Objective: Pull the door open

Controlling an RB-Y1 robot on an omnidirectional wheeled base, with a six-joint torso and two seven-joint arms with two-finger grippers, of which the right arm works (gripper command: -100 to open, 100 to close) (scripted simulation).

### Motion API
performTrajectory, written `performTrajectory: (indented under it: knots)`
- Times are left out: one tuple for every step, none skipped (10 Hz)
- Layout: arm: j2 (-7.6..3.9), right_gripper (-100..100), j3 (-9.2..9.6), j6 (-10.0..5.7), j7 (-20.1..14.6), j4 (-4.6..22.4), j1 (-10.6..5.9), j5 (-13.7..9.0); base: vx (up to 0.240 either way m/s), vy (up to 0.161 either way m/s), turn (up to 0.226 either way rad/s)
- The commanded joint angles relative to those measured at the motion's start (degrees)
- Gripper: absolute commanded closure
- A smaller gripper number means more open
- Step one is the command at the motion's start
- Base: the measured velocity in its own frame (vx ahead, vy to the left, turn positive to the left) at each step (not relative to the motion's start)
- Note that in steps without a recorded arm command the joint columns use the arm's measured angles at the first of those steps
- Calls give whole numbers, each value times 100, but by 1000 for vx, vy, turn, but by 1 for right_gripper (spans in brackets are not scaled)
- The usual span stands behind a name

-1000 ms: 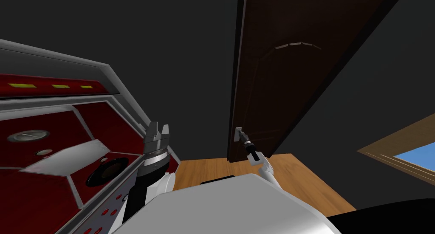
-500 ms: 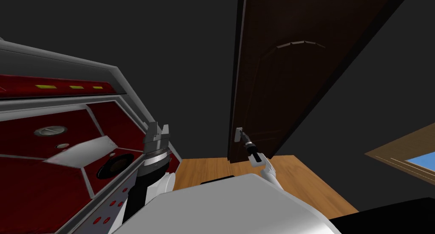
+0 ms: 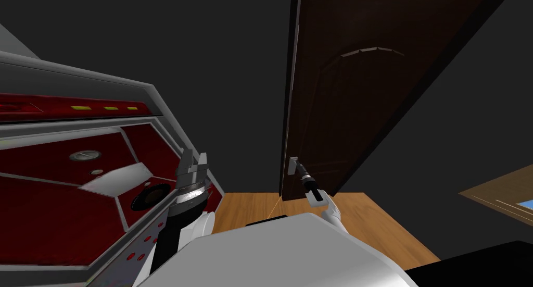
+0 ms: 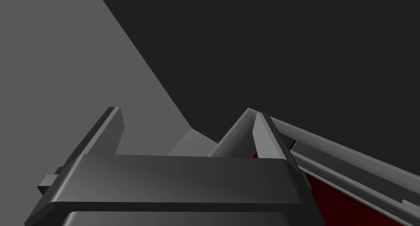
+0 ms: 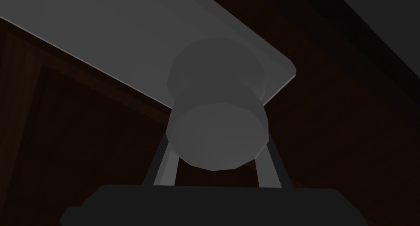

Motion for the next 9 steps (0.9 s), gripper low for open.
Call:
performTrajectory:
  knots:
    - [31,100,118,-16,-286,-31,78,-161,-22,-16,85]
    - [31,100,118,-16,-305,-31,78,-161,-17,-18,38]
    - [14,100,148,-18,-527,-86,147,-314,-25,-17,69]
    - [14,100,148,-18,-540,-86,147,-314,-20,-12,51]
    - [-4,100,178,-19,-769,-143,216,-472,-25,-13,97]
    - [-22,100,209,-21,-906,-200,286,-629,-39,-28,83]
    - [-22,100,209,-21,-1012,-200,286,-629,-27,-23,59]
    - [-39,100,240,-22,-1203,-257,356,-786,-26,-22,91]
    - [-39,100,240,-22,-1248,-257,356,-786,-20,-17,53]
